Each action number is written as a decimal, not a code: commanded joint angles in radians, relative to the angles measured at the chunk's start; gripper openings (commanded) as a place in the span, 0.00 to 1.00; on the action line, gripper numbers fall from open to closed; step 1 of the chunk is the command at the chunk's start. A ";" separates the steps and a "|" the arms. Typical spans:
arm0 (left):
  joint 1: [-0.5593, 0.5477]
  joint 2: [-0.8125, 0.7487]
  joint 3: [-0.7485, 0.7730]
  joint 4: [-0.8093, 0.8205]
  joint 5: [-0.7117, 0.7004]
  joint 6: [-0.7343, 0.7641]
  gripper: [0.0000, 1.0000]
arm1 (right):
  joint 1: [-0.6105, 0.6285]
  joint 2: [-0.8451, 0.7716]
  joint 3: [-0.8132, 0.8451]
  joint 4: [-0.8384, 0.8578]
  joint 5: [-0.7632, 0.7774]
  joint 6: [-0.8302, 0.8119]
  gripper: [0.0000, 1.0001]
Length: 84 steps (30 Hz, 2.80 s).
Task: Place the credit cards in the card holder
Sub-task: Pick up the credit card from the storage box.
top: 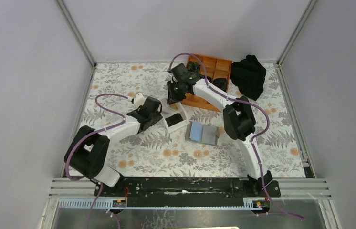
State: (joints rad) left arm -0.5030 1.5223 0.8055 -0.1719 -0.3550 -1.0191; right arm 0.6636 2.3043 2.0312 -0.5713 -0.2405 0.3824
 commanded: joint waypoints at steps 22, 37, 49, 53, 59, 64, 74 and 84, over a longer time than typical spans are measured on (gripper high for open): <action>0.004 -0.020 0.004 0.054 0.011 0.008 0.46 | 0.004 -0.115 -0.034 -0.043 0.081 -0.009 0.27; 0.004 -0.030 -0.002 0.055 0.016 0.009 0.46 | 0.004 -0.126 -0.074 -0.041 0.089 -0.010 0.24; 0.004 -0.021 -0.006 0.061 0.022 0.002 0.46 | 0.005 -0.071 -0.054 -0.038 0.010 0.000 0.49; 0.004 -0.019 -0.012 0.068 0.024 -0.001 0.46 | 0.004 -0.042 -0.036 -0.040 -0.016 0.010 0.48; 0.004 -0.015 -0.012 0.074 0.026 -0.001 0.46 | 0.003 -0.028 -0.042 -0.020 -0.080 0.038 0.42; 0.004 -0.014 -0.011 0.076 0.028 -0.001 0.46 | 0.004 -0.042 -0.032 -0.013 -0.088 0.052 0.32; 0.004 -0.013 -0.017 0.080 0.034 -0.004 0.46 | 0.004 -0.067 0.003 -0.019 -0.089 0.060 0.30; 0.005 -0.013 -0.018 0.081 0.037 -0.004 0.46 | 0.004 -0.072 0.026 -0.039 -0.075 0.052 0.28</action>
State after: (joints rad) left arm -0.5030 1.5135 0.7959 -0.1539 -0.3298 -1.0191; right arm 0.6598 2.2780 2.0159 -0.6079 -0.2832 0.4282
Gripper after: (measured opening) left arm 0.458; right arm 0.292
